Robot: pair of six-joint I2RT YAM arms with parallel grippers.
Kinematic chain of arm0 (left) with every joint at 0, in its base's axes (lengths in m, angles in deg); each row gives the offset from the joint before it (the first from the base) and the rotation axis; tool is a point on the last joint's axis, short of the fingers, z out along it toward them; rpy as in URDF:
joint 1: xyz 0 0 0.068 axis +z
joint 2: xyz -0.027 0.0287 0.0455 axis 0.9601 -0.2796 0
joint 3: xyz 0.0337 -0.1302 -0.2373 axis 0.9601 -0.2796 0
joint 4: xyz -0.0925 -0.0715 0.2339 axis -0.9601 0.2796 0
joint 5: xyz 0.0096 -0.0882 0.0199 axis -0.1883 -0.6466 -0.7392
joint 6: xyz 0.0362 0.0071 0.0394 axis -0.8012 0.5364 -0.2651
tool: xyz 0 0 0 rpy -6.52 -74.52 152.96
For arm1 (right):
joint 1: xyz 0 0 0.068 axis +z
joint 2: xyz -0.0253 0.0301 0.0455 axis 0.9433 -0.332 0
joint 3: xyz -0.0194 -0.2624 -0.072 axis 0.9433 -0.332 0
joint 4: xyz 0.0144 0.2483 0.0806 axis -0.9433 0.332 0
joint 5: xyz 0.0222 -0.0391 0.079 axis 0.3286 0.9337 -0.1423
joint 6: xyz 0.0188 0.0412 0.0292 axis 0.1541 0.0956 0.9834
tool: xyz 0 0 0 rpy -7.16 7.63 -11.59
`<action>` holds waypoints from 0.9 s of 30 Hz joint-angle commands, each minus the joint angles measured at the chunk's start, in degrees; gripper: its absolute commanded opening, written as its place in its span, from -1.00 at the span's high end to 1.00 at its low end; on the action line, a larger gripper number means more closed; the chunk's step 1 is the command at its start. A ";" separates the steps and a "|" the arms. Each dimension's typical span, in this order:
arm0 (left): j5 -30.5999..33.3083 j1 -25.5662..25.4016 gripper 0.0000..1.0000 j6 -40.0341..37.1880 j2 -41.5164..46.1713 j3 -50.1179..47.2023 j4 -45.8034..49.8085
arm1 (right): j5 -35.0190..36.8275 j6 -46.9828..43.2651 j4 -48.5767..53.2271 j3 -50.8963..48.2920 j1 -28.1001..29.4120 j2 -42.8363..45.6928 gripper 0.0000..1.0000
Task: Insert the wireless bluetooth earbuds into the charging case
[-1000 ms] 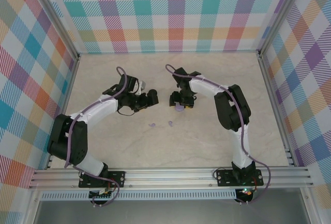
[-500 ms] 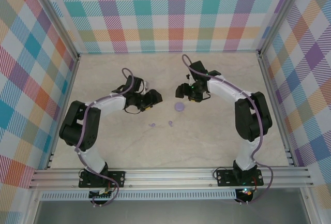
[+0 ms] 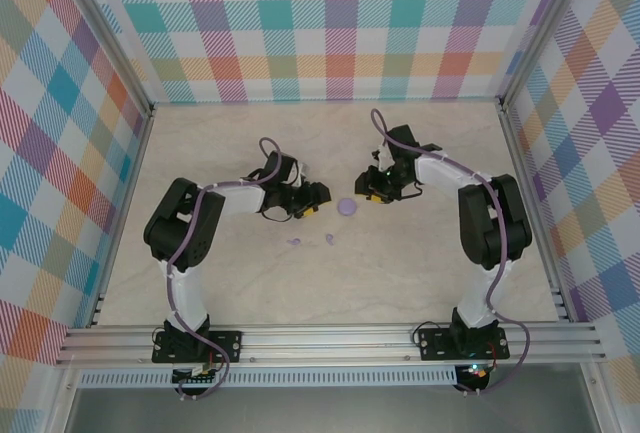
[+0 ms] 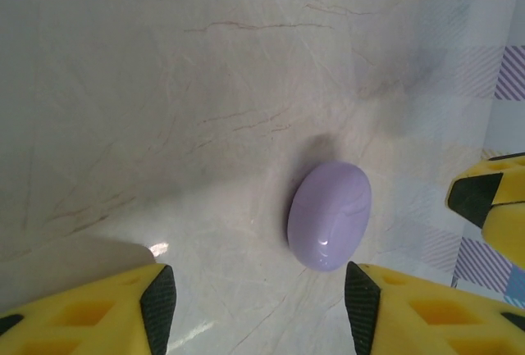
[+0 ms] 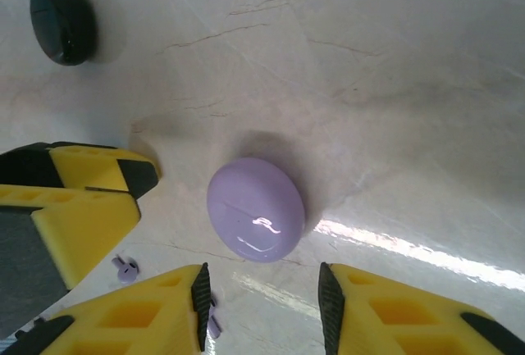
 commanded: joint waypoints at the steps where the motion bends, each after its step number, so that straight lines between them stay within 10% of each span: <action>1: -1.27 -1.29 -0.11 1.19 -1.89 2.37 -2.45 | -4.05 -0.74 -2.09 -0.83 -0.26 -2.14 0.22; 27: -4.17 -3.79 0.15 1.89 -7.24 5.70 -2.20 | -7.83 -1.66 -1.95 -0.69 -0.26 -7.17 0.42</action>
